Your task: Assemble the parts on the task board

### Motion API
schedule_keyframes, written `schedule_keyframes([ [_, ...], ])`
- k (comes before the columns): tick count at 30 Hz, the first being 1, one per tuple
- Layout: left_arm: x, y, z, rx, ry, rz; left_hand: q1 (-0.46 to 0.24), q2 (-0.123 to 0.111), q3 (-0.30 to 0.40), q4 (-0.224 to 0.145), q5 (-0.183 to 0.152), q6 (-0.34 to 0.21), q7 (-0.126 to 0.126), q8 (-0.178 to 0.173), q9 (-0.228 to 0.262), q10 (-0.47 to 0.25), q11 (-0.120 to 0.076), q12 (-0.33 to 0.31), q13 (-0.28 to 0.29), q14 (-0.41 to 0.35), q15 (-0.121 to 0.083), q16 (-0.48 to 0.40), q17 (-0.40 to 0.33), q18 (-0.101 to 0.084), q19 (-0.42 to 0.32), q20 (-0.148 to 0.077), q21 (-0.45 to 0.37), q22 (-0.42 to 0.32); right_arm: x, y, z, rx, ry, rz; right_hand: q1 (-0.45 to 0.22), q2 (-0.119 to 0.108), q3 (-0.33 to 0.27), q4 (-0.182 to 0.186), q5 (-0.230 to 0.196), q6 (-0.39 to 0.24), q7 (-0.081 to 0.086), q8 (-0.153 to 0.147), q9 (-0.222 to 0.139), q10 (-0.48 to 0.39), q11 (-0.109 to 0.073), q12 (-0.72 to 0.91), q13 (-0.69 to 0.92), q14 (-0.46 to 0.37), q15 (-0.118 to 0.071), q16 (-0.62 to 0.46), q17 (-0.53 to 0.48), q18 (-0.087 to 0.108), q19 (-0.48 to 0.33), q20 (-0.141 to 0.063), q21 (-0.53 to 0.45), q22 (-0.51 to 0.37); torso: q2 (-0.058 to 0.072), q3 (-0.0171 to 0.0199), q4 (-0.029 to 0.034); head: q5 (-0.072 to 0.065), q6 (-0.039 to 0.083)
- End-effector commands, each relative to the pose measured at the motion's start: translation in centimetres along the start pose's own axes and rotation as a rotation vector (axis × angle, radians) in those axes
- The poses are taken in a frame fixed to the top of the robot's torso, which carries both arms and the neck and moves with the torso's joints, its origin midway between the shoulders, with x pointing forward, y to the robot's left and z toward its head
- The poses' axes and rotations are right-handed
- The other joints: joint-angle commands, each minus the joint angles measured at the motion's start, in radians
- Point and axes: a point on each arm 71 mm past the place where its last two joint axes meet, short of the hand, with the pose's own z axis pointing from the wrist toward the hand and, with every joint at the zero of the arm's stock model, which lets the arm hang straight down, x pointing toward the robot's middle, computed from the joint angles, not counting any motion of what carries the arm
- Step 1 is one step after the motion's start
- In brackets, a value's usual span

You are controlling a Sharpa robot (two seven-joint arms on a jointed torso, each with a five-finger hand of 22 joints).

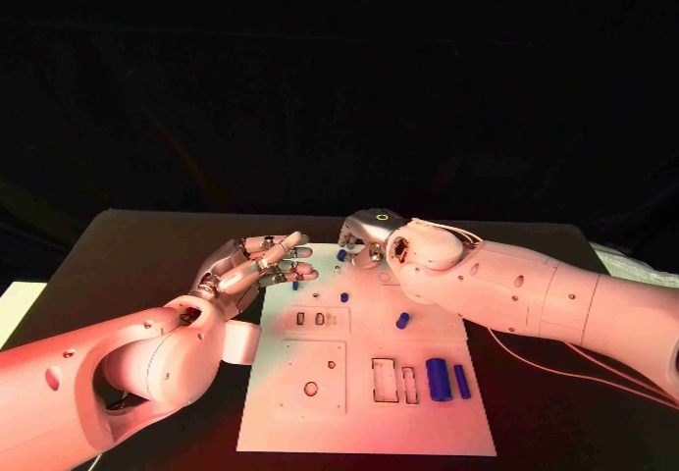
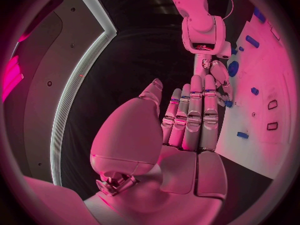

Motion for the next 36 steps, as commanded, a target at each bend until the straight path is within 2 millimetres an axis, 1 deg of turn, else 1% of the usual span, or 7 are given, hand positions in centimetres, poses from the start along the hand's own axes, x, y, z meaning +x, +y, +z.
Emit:
schedule_keyframes([
  [1,0.3,-0.1,0.0,0.002,0.023,-0.013,0.004,0.003,-0.002,-0.002,-0.003,0.004,0.005,-0.007,0.0,0.006,0.003,-0.006,0.001,-0.003,0.002,-0.001,0.001,0.012,0.004,0.004,-0.006,-0.001,0.0,0.0,0.0,0.004,0.0,-0.017,0.004,-0.019,-0.017,0.0,-0.007,-0.058,0.011,-0.004,-0.009,-0.085,0.014,-0.004,-0.002,-0.003,0.013,-0.016,-0.02,0.01,-0.017,0.007,-0.016,-0.025,0.001,0.0002,-0.0002,0.0,0.001],
  [7,0.3,-0.1,0.0,0.0,0.024,-0.013,0.004,0.003,-0.002,-0.002,-0.003,0.004,0.005,-0.007,0.0,0.006,0.003,-0.006,0.001,-0.003,0.002,-0.001,0.001,0.012,0.004,0.004,-0.006,-0.001,-0.4,-0.1,-0.6,-0.008,-0.04,0.001,0.02,-0.021,-0.042,-0.004,-0.005,-0.102,0.014,-0.003,-0.007,-0.139,0.02,0.001,0.001,-0.001,0.017,-0.016,-0.024,0.011,-0.018,0.015,-0.017,-0.029,0.001,0.001,-0.0012,-0.002,0.003],
  [16,0.0,-0.2,-0.1,-0.001,0.021,-0.011,0.004,0.003,-0.003,-0.003,-0.003,0.005,0.005,-0.007,0.0,0.007,0.003,-0.007,0.001,-0.003,0.002,-0.002,0.002,0.012,0.004,0.004,-0.006,-0.001,-2.0,-3.3,-4.6,0.049,-0.029,0.122,0.015,-0.007,-0.041,0.012,0.024,-0.05,-0.004,0.006,0.0,0.029,-0.008,0.066,0.012,0.007,-0.002,0.004,-0.009,0.008,-0.003,0.002,-0.001,-0.008,0.001,0.0009,-0.0085,-0.005,0.006],
  [22,-0.1,-0.3,-0.2,-0.001,0.021,-0.011,0.004,0.003,-0.003,-0.003,-0.003,0.005,0.005,-0.007,0.0,0.007,0.003,-0.007,0.001,-0.003,0.002,-0.002,0.002,0.012,0.004,0.004,-0.006,-0.001,-3.0,-6.8,-7.2,0.158,0.036,0.241,-0.023,-0.061,-0.093,0.03,0.081,-0.056,-0.016,0.0,-0.004,0.235,-0.044,0.164,0.068,0.046,-0.029,0.134,0.148,-0.015,0.058,-0.022,0.072,0.115,0.001,0.0019,-0.0214,-0.005,0.009],
  [25,-0.1,-0.3,-0.2,-0.001,0.021,-0.011,0.004,0.003,-0.003,-0.003,-0.003,0.005,0.005,-0.007,0.0,0.007,0.003,-0.007,0.001,-0.003,0.002,-0.002,0.002,0.012,0.004,0.004,-0.006,-0.001,-2.9,-8.2,-7.8,0.209,0.069,0.257,-0.02,-0.079,-0.181,0.043,0.094,-0.084,-0.038,0.006,-0.003,0.272,-0.059,0.28,0.194,0.067,-0.051,0.262,0.306,-0.03,0.096,-0.044,0.123,0.197,0.002,0.0038,-0.0253,-0.004,0.01],
  [29,-0.1,-0.3,-0.1,-0.002,0.022,-0.011,0.005,0.003,-0.003,-0.004,-0.004,0.005,0.005,-0.008,0.0,0.007,0.003,-0.008,0.001,-0.003,0.002,-0.003,0.003,0.012,0.005,0.004,-0.007,-0.002,-2.7,-9.4,-8.2,0.261,0.102,0.26,0.004,-0.043,-0.297,0.09,0.094,-0.11,-0.035,0.01,-0.001,0.215,-0.054,0.67,0.638,0.071,-0.033,0.38,0.462,-0.041,0.117,-0.04,0.167,0.269,0.003,0.0051,-0.0239,-0.006,0.008],
  [36,-0.1,-0.2,0.0,-0.004,0.024,-0.012,0.006,0.004,-0.003,-0.005,-0.004,0.005,0.005,-0.008,0.0,0.007,0.003,-0.008,0.001,-0.003,0.002,-0.004,0.004,0.012,0.005,0.004,-0.007,-0.002,-2.4,-10.1,-7.9,0.29,0.13,0.259,0.023,-0.021,-0.345,0.13,0.098,-0.117,-0.021,0.014,0.0,0.198,-0.049,0.856,0.872,0.074,-0.033,0.421,0.522,-0.049,0.125,-0.029,0.187,0.304,0.003,0.0035,-0.0224,-0.007,0.006],
])
